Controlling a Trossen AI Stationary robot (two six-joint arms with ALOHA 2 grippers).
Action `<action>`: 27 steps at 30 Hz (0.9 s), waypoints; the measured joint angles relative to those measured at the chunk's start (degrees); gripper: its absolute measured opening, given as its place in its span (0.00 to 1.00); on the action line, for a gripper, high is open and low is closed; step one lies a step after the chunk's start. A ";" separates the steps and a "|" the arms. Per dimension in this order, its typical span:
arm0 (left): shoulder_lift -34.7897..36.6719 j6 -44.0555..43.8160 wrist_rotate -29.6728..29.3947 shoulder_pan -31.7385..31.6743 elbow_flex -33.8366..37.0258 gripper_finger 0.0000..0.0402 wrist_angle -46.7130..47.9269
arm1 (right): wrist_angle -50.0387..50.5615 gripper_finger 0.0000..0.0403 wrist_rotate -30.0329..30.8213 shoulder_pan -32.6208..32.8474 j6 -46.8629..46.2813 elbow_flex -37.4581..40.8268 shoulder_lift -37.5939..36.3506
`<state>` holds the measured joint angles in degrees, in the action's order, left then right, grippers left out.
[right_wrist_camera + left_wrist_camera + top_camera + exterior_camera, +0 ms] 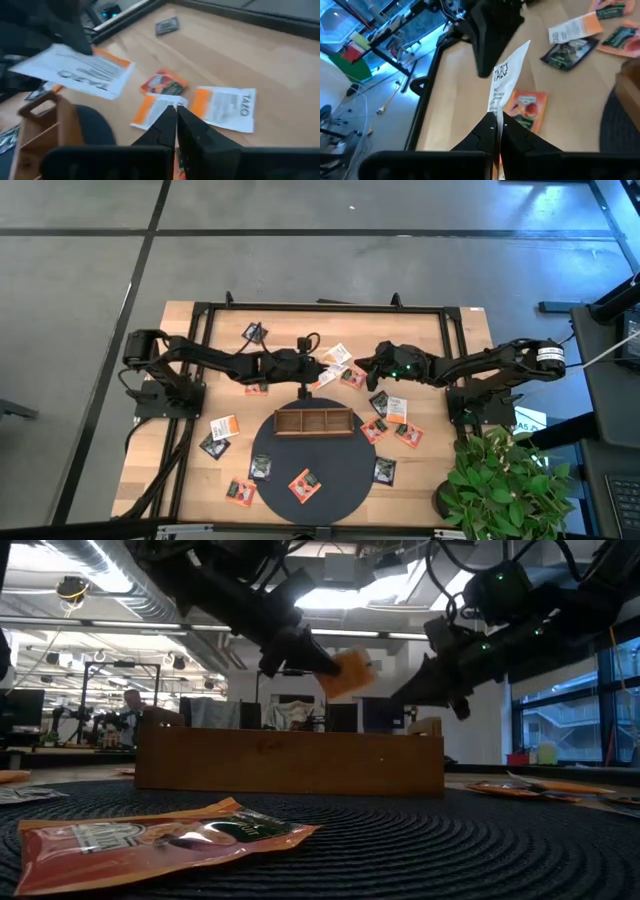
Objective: Pick & Place Tea
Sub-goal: Put the white tea bag into the right section of the wooden organizer
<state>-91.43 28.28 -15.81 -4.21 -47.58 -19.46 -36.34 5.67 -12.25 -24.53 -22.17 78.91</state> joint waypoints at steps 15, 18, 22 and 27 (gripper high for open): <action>-0.47 19.47 -20.16 1.91 0.03 0.02 -6.62 | 1.95 0.32 -2.82 0.09 -12.96 -0.49 0.37; -0.47 22.66 -20.34 2.57 0.03 0.02 -6.90 | 1.83 0.41 -2.31 0.09 -15.77 -0.49 1.26; -0.47 26.03 -21.25 3.48 0.03 0.02 -7.00 | 0.12 0.52 4.15 0.11 -21.36 -0.49 2.16; -0.47 30.83 -24.17 4.40 0.03 0.01 -7.91 | -8.40 0.58 5.86 0.13 -23.06 -0.51 2.16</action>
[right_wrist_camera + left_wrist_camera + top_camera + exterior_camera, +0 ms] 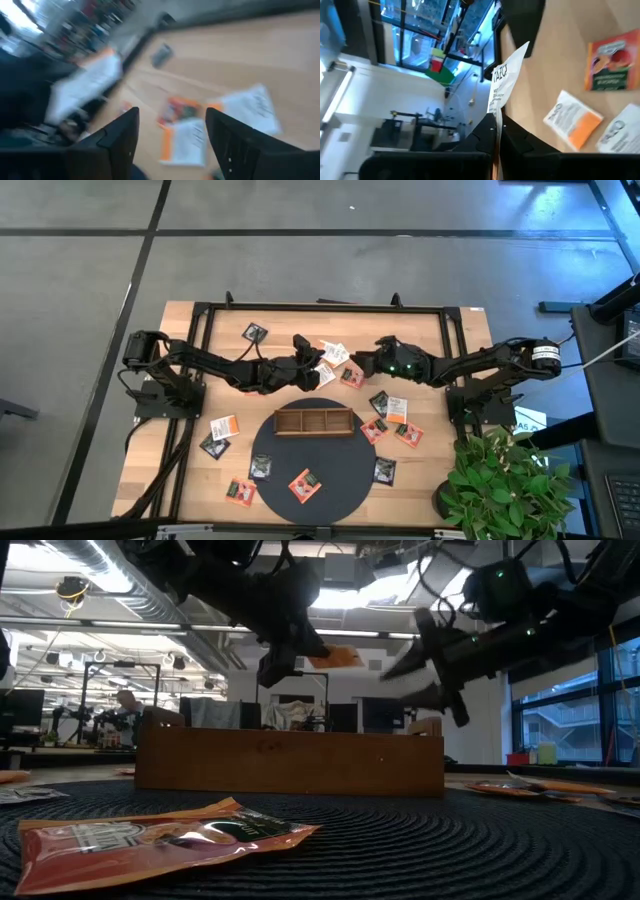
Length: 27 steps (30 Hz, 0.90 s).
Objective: Pick & Place Tea
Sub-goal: Put the white tea bag into the right section of the wooden organizer
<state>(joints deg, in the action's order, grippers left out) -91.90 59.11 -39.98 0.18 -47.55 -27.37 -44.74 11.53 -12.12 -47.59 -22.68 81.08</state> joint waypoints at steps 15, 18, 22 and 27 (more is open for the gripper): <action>0.00 9.65 -3.76 0.49 -0.07 0.01 -5.53 | -6.06 0.56 -3.91 0.00 3.17 -3.58 -0.02; 0.00 10.98 -3.73 0.49 -0.07 0.01 -5.53 | -5.66 0.54 -6.34 0.00 4.73 -6.48 0.25; 0.00 13.52 -6.18 0.53 -0.07 0.01 -7.14 | 0.29 0.52 -7.13 0.00 5.71 -9.84 1.08; 0.00 15.20 -9.66 0.53 -0.07 0.01 -10.72 | 1.42 0.49 -7.46 0.00 5.82 -11.19 2.44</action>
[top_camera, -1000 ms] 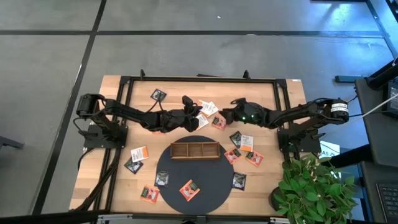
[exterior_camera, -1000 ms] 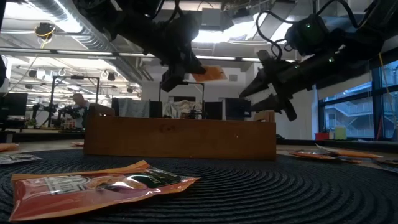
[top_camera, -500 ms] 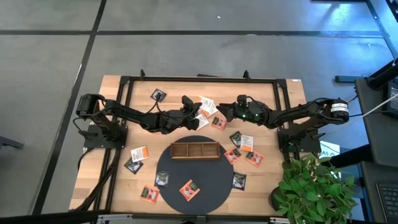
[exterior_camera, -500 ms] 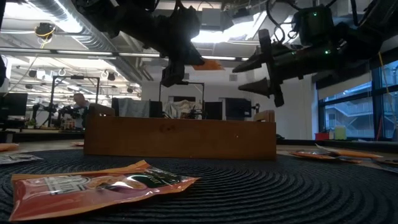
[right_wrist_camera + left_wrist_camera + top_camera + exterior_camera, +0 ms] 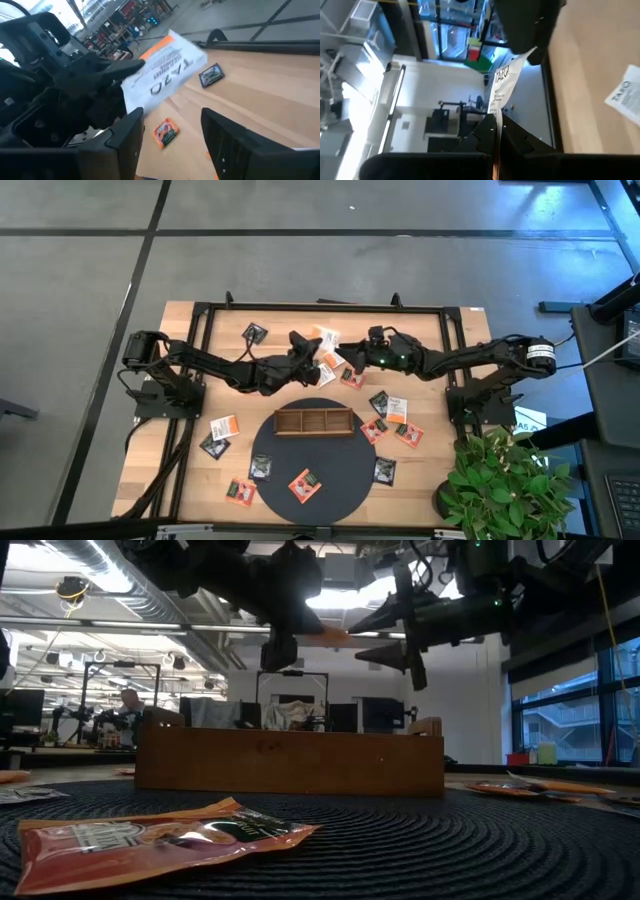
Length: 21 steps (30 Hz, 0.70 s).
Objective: Pick & Place Tea
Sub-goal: Put the white tea bag into the right section of the wooden organizer
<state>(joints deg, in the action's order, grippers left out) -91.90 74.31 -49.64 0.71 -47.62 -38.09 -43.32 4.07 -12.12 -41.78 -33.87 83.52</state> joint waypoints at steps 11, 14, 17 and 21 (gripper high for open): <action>0.02 0.02 1.66 0.89 0.00 0.01 -0.86 | -2.05 0.39 -0.30 -0.04 1.80 -1.88 0.05; 0.02 0.02 1.79 1.18 0.00 0.01 -0.84 | -2.10 0.33 -0.28 -0.04 3.07 -1.97 0.05; 0.02 -0.32 1.77 1.18 0.00 0.01 -0.76 | -1.98 0.25 -0.28 -0.04 3.83 -1.97 0.05; 0.02 -0.92 2.14 1.18 0.00 0.02 -0.76 | -1.82 0.12 -0.15 -0.04 4.98 -1.97 0.05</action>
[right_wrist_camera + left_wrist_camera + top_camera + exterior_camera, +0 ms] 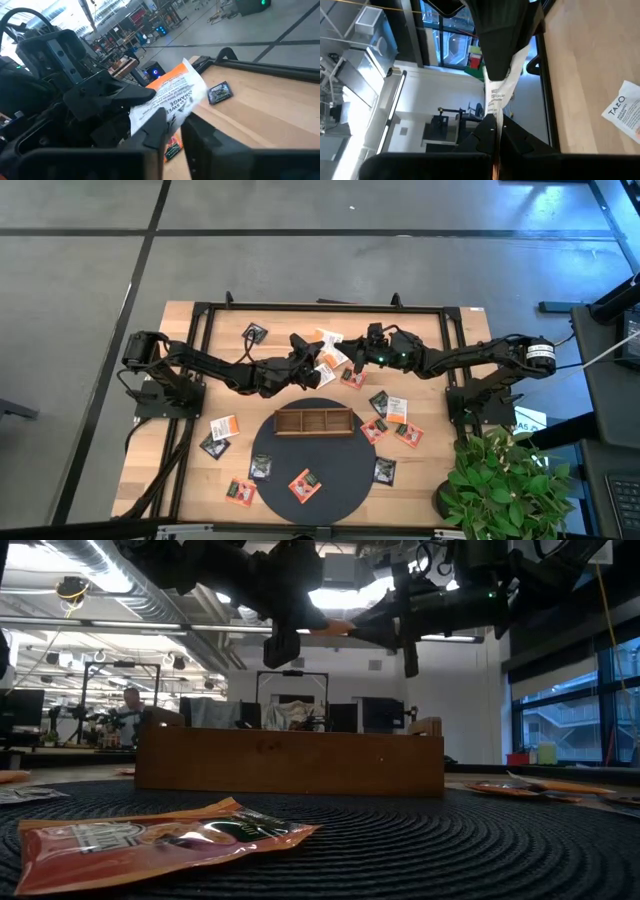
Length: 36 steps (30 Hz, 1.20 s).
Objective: Pick & Place Tea
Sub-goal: Put the white tea bag into the right section of the wooden organizer
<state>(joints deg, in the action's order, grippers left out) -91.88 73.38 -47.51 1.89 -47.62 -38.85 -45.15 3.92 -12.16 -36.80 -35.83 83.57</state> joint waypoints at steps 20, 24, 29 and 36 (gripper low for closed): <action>2.42 -17.34 2.94 -0.52 2.25 0.32 9.13 | 5.52 0.01 0.84 -0.66 19.34 -0.03 -2.52; 5.93 -25.17 8.38 -0.59 5.62 0.35 12.37 | 23.76 0.01 0.94 -0.51 26.41 -5.15 -4.87; 10.97 -38.21 15.51 -2.03 7.07 0.36 20.92 | 46.23 0.01 0.98 2.94 33.31 -17.03 -3.06; 15.02 -53.39 22.30 -4.64 7.17 0.36 33.87 | 76.43 0.01 -1.37 7.41 34.12 -33.88 1.86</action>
<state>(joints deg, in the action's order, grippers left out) -76.86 19.99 -25.20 -2.75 -40.45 -4.98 31.28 2.55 -4.75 -2.68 -69.72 85.43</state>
